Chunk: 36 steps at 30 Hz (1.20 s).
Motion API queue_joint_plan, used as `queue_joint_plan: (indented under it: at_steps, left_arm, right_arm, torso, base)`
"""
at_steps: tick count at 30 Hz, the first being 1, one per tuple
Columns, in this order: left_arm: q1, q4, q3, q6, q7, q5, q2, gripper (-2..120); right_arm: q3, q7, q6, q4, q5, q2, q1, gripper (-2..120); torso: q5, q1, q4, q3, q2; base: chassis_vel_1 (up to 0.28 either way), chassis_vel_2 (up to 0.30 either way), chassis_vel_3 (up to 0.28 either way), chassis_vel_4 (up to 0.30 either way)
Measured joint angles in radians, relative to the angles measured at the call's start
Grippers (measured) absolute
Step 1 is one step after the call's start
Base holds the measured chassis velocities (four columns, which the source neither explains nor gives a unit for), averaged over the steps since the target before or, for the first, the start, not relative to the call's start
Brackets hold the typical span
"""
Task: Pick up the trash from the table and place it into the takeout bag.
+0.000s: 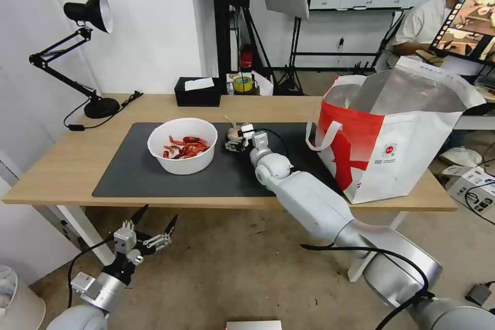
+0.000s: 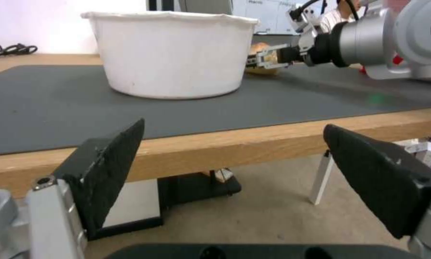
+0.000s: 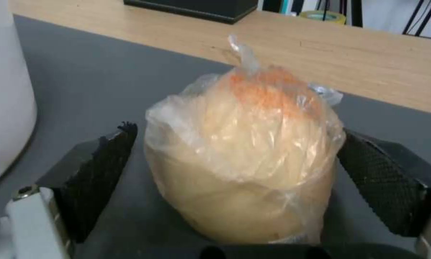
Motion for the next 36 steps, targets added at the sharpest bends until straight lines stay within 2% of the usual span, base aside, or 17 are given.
queue_joint_plan:
  at_steps: [4,11,12,14,16,23,25,29,32,33,35,36]
  left_arm:
    - [0.004,-0.004,-0.002,0.000,0.000,0.001,-0.006,100]
    - [0.020,-0.009,-0.010,-0.006,0.000,0.006,-0.015,100]
    - [0.020,-0.009,-0.010,-0.006,0.000,0.006,-0.015,100]
    - [0.026,-0.010,-0.013,-0.010,0.000,0.007,-0.017,100]
    - [0.027,-0.010,-0.013,-0.010,0.000,0.007,-0.018,100]
    - [0.030,-0.018,-0.014,-0.011,-0.001,0.008,-0.020,100]
    - [0.030,-0.018,-0.014,-0.011,-0.001,0.008,-0.019,100]
    - [0.027,-0.020,-0.014,-0.011,-0.002,0.007,-0.017,100]
    - [0.027,-0.023,-0.014,-0.011,-0.002,0.006,-0.018,100]
    - [0.027,-0.023,-0.014,-0.011,-0.002,0.006,-0.018,100]
    - [0.029,-0.023,-0.014,-0.013,-0.003,0.006,-0.022,100]
    - [0.029,-0.023,-0.014,-0.013,-0.003,0.006,-0.022,100]
  right_arm:
    - [0.001,-0.006,-0.005,-0.010,0.005,0.001,0.005,93]
    - [0.008,-0.006,-0.028,-0.010,0.027,0.002,-0.001,64]
    - [0.008,-0.006,-0.028,-0.010,0.027,0.002,-0.001,64]
    - [0.009,-0.004,-0.033,-0.003,0.028,-0.002,-0.005,53]
    - [0.009,-0.004,-0.035,-0.001,0.029,-0.004,-0.007,50]
    - [0.009,0.014,-0.049,0.033,0.041,-0.020,-0.019,21]
    - [0.008,0.020,-0.048,0.047,0.046,-0.027,-0.022,18]
    - [0.008,0.034,-0.011,0.137,0.051,-0.073,-0.038,10]
    - [0.013,0.070,0.037,0.317,0.037,-0.162,-0.086,9]
    - [0.013,0.070,0.037,0.317,0.037,-0.162,-0.086,9]
    - [0.036,0.092,0.072,0.469,0.016,-0.233,-0.139,9]
    - [0.036,0.092,0.072,0.469,0.016,-0.233,-0.139,9]
  torso:
    - [0.0000,0.000,-0.0001,0.000,0.000]
    - [0.0000,0.000,0.0000,0.000,0.000]
    - [0.0000,0.000,0.0000,0.000,0.000]
    - [0.0000,0.000,0.0000,0.000,0.000]
    - [0.0000,0.000,0.0000,0.000,0.000]
    - [0.0000,0.000,0.0000,0.000,0.000]
    - [0.0000,0.000,0.0001,0.000,0.000]
    - [0.0000,0.000,0.0002,0.000,0.000]
    - [0.0003,0.000,0.0000,0.000,0.000]
    - [0.0003,0.000,0.0000,0.000,0.000]
    - [0.0002,0.000,-0.0002,0.000,0.000]
    - [0.0002,0.000,-0.0002,0.000,0.000]
  base:
    - [0.000,0.000,0.000,0.000]
    - [0.000,0.000,0.000,0.000]
    - [0.000,0.000,0.000,0.000]
    - [0.000,0.000,0.000,0.000]
    - [0.000,0.000,0.000,0.000]
    - [0.000,0.000,0.000,0.000]
    - [0.000,0.000,0.000,0.000]
    - [0.000,0.000,0.000,0.000]
    - [0.000,0.000,0.000,0.000]
    - [0.000,0.000,0.000,0.000]
    - [0.000,0.000,0.000,0.000]
    - [0.000,0.000,0.000,0.000]
